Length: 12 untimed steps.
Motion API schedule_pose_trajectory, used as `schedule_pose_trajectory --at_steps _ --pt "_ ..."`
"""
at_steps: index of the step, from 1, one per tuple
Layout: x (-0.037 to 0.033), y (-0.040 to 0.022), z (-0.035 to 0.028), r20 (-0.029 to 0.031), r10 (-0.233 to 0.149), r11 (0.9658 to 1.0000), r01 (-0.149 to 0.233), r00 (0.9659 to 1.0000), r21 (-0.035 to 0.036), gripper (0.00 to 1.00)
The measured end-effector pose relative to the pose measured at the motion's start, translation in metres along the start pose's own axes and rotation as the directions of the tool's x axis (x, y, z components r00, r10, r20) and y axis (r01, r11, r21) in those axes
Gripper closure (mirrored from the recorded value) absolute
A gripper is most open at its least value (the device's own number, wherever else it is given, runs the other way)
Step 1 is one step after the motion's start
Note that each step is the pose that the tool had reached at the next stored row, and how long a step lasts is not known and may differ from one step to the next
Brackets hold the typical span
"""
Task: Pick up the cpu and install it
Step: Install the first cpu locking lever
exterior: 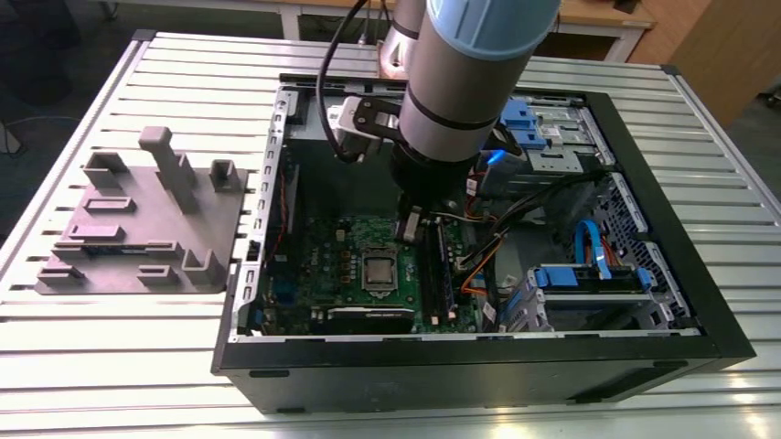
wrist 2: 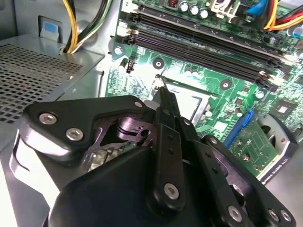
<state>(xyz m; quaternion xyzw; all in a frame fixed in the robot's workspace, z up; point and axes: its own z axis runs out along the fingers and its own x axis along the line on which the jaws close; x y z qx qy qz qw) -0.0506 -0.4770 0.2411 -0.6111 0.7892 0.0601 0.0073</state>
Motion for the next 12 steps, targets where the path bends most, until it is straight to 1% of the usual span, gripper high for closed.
schedule_pose_trajectory --at_steps 3,8,12 --pt "0.0017 -0.0004 0.0001 -0.0006 -0.010 1.0000 0.010 1.0000 -0.0008 0.90" --pt "0.0030 -0.0008 0.0004 -0.0035 -0.044 0.9990 0.044 0.9990 -0.0030 0.90" --pt "0.0030 -0.0017 0.0005 -0.0046 -0.048 0.9989 0.048 0.9989 -0.0033 0.90"
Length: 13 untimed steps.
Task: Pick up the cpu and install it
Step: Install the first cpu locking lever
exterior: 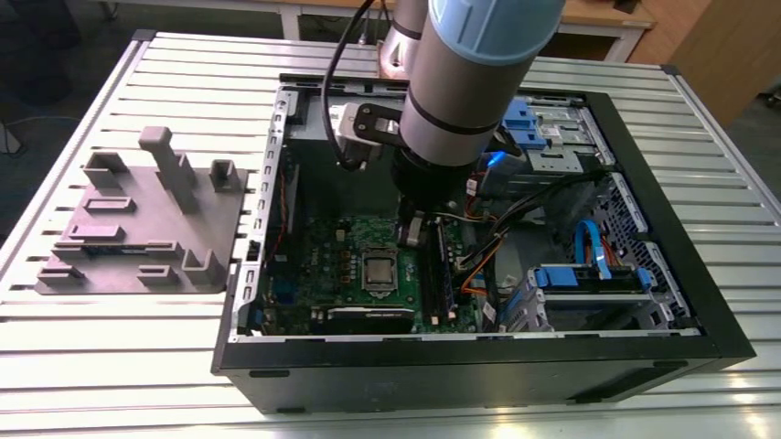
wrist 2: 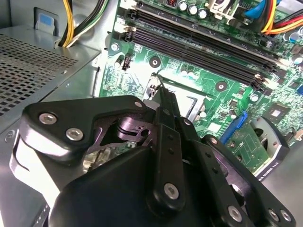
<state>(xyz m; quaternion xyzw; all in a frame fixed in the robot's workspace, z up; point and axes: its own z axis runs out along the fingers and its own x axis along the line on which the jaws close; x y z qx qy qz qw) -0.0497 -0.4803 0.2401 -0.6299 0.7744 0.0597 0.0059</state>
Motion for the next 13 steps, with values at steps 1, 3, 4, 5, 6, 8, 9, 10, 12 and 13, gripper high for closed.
schedule_pose_trajectory --at_steps 1,3,4,5,6,8,9,10,12,13 --pt "0.0000 -0.0002 0.0000 -0.0006 0.000 1.0000 0.000 1.0000 0.0002 0.90" --pt "-0.0001 -0.0007 0.0001 -0.0020 0.000 1.0000 0.000 1.0000 0.0006 0.90" --pt "-0.0002 -0.0011 0.0001 -0.0037 0.000 1.0000 0.000 1.0000 0.0009 0.90" --pt "-0.0003 -0.0016 0.0002 -0.0058 0.000 1.0000 0.000 1.0000 0.0013 0.90" --pt "-0.0003 -0.0018 0.0002 -0.0092 -0.001 1.0000 0.001 1.0000 0.0019 0.90" --pt "-0.0003 -0.0019 0.0006 -0.0134 -0.010 0.9999 0.010 0.9999 0.0018 0.90" --pt "-0.0003 -0.0020 0.0008 -0.0144 -0.021 0.9998 0.021 0.9997 0.0008 0.90" --pt "-0.0003 -0.0020 0.0010 -0.0155 -0.035 0.9994 0.035 0.9993 -0.0003 0.90" --pt "-0.0002 -0.0020 0.0015 -0.0180 -0.066 0.9978 0.066 0.9976 -0.0029 0.90" --pt "-0.0001 -0.0020 0.0016 -0.0190 -0.079 0.9969 0.079 0.9967 -0.0035 0.90"
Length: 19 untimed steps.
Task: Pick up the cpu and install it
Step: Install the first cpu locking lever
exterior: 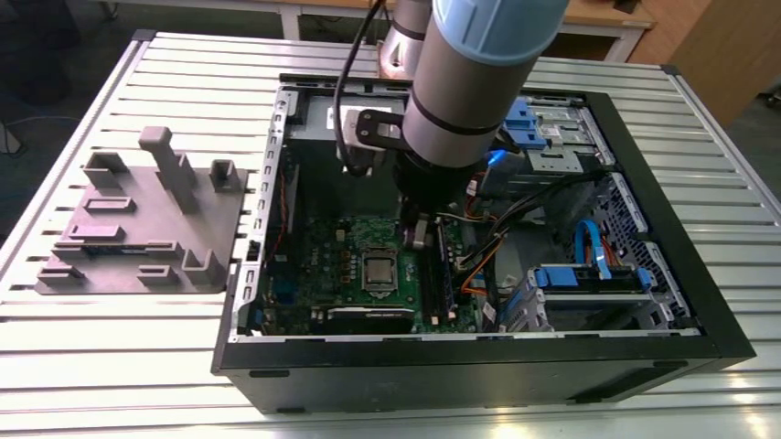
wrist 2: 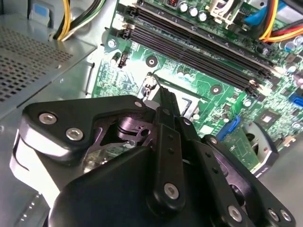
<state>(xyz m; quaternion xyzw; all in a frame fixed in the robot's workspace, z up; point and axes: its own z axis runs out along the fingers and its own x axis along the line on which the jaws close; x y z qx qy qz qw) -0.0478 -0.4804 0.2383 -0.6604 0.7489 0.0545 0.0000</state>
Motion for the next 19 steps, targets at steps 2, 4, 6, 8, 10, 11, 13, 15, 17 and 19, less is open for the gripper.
schedule_pose_trajectory --at_steps 2,4,6,8,10,11,13,15,17,19 --pt "0.0006 -0.0001 0.0003 -0.0013 -0.019 0.9998 0.019 0.9998 0.0000 0.90" --pt "0.0020 -0.0004 0.0005 -0.0017 -0.028 0.9996 0.028 0.9996 0.0005 0.90" --pt "0.0032 -0.0004 0.0004 -0.0023 -0.030 0.9996 0.030 0.9996 0.0005 0.90" --pt "0.0033 -0.0005 0.0004 -0.0036 -0.030 0.9996 0.030 0.9996 0.0006 0.90" --pt "0.0033 -0.0005 0.0005 -0.0051 -0.030 0.9996 0.030 0.9995 0.0008 0.90" --pt "0.0033 -0.0005 0.0005 -0.0064 -0.031 0.9995 0.031 0.9995 0.0008 0.90" --pt "0.0036 -0.0005 0.0010 -0.0075 -0.037 0.9993 0.037 0.9993 0.0004 0.90" --pt "0.0044 -0.0007 0.0015 -0.0084 -0.047 0.9989 0.047 0.9989 -0.0002 0.90" --pt "0.0057 -0.0009 0.0021 -0.0089 -0.052 0.9986 0.052 0.9986 -0.0005 0.90" --pt "0.0057 -0.0009 0.0021 -0.0088 -0.053 0.9986 0.053 0.9986 -0.0005 0.90"
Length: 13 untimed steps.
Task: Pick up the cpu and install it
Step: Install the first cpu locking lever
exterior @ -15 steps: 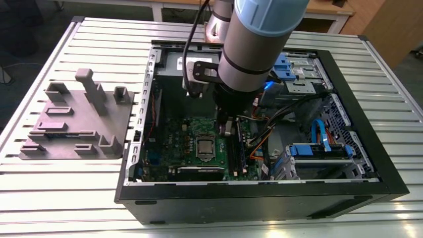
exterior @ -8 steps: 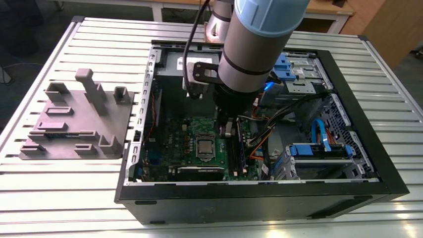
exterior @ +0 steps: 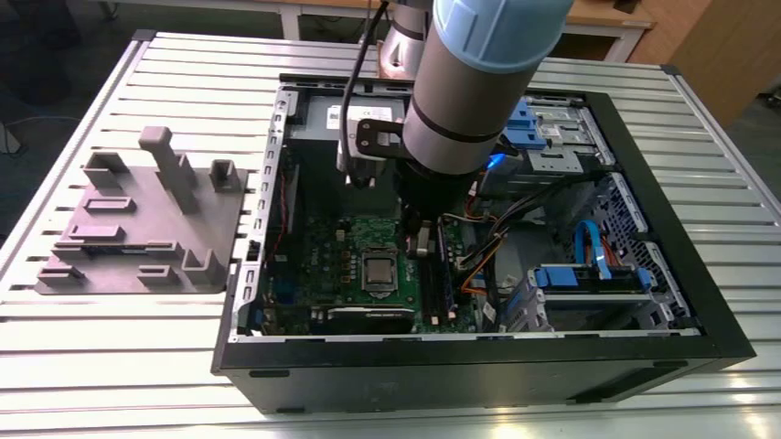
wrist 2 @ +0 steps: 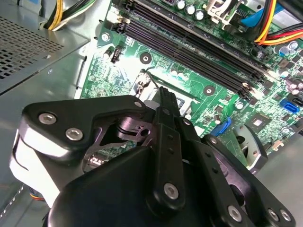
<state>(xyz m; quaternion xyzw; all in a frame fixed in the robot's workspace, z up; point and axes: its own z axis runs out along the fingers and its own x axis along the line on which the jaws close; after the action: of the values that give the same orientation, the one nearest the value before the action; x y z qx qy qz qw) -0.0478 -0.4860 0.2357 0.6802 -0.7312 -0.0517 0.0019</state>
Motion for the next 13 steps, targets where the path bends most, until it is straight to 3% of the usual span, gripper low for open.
schedule_pose_trajectory --at_steps 13 --pt "0.0001 0.0000 -0.0001 -0.0002 -0.001 1.0000 0.001 1.0000 -0.0001 0.90"
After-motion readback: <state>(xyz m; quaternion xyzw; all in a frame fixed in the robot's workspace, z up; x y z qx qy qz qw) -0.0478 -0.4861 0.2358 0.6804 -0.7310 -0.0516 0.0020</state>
